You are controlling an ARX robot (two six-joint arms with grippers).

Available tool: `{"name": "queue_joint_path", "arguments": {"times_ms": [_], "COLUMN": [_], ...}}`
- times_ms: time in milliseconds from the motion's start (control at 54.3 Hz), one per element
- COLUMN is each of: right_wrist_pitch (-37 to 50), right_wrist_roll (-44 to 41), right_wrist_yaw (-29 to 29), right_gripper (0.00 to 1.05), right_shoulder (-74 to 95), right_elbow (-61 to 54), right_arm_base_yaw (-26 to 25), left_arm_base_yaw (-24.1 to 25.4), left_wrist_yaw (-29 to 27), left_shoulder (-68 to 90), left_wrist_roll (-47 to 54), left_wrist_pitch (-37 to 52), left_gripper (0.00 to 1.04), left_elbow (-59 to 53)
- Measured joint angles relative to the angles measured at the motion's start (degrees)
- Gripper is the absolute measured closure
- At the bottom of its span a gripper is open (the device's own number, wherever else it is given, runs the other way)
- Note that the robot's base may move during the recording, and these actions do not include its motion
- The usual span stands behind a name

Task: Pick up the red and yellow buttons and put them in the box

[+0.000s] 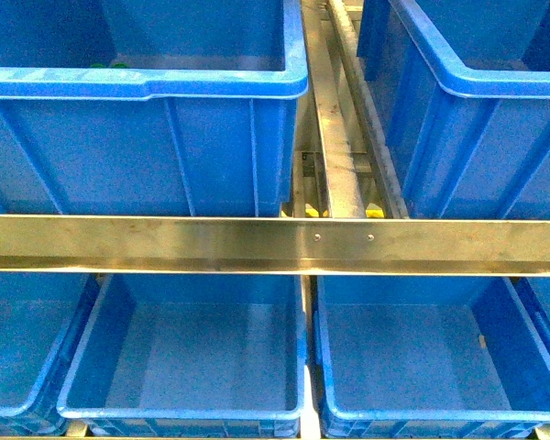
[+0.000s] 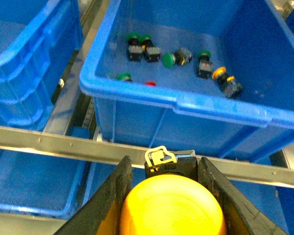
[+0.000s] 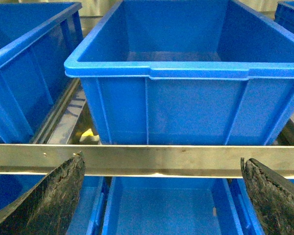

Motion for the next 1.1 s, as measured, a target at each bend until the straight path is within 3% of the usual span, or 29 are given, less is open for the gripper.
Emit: {"name": "queue_joint_path", "arguments": {"times_ms": [239, 755, 847, 975, 1067, 1104], "right_wrist_pitch": [0.0, -0.02, 0.0, 0.0, 0.0, 0.0], "right_wrist_roll": [0.0, 0.0, -0.02, 0.0, 0.0, -0.02], "right_wrist_yaw": [0.0, 0.04, 0.02, 0.0, 0.0, -0.02], "right_gripper": [0.07, 0.07, 0.07, 0.07, 0.07, 0.07], "right_shoulder": [0.0, 0.0, 0.0, 0.0, 0.0, 0.0], "right_elbow": [0.0, 0.0, 0.0, 0.0, 0.0, 0.0], "right_arm_base_yaw": [0.0, 0.0, 0.0, 0.0, 0.0, 0.0], "left_arm_base_yaw": [0.5, -7.39, -4.55, 3.87, 4.74, 4.04], "left_wrist_yaw": [0.04, -7.04, -2.32, 11.39, 22.93, 24.24], "left_shoulder": [-3.91, -7.43, -1.73, 17.03, 35.56, 40.33], "left_wrist_roll": [-0.74, -1.36, -1.6, -7.56, -18.4, -21.68], "left_wrist_pitch": [-2.56, -3.3, 4.42, 20.83, 35.98, 39.89], "left_gripper": [0.72, 0.72, 0.72, 0.72, 0.72, 0.72], "left_elbow": [-0.79, -5.46, -6.27, 0.33, 9.84, 12.87]}}
